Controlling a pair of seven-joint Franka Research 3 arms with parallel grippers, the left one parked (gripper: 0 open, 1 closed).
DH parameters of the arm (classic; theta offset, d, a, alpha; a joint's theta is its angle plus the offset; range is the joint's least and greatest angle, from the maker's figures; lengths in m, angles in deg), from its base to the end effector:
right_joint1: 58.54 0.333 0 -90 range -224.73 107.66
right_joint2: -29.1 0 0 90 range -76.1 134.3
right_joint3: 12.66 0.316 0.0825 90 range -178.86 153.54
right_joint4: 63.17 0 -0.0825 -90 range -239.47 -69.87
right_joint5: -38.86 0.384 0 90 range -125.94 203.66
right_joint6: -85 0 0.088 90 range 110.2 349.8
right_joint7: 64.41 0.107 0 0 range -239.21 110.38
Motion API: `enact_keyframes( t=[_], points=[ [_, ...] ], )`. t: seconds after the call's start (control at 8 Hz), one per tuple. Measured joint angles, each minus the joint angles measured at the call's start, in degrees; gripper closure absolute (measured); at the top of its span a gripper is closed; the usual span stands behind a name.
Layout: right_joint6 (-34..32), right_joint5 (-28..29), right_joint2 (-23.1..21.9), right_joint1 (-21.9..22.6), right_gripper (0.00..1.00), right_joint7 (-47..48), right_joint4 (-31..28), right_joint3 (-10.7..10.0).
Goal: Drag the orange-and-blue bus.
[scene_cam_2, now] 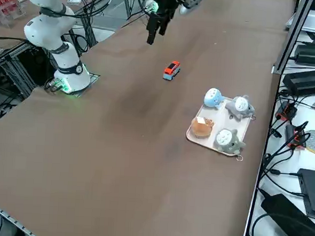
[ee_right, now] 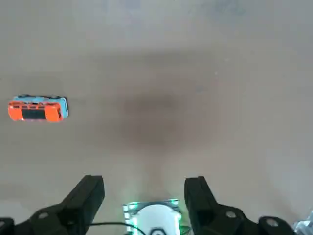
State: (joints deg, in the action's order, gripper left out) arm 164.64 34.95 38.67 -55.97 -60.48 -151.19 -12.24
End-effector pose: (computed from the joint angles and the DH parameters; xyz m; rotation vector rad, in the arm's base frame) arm 0.5759 0.0215 0.5333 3.0194 -0.0272 -0.4698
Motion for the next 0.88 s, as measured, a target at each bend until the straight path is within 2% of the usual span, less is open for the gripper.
enact_keyframes(
  t=[0.12, 0.25, 0.5, 0.88],
  points=[
    [1.47, 0.0, -2.56, 0.44, 0.0, -2.87, -1.18, -1.95],
    [4.71, 0.0, -5.67, 0.49, 0.0, -3.92, -3.27, -2.57],
    [9.06, 0.63, -11.44, 0.42, 0.0, -4.53, -6.95, -2.57],
    [11.64, 5.55, -13.97, -2.0, 0.0, -10.28, -8.54, -2.56]
  ],
)
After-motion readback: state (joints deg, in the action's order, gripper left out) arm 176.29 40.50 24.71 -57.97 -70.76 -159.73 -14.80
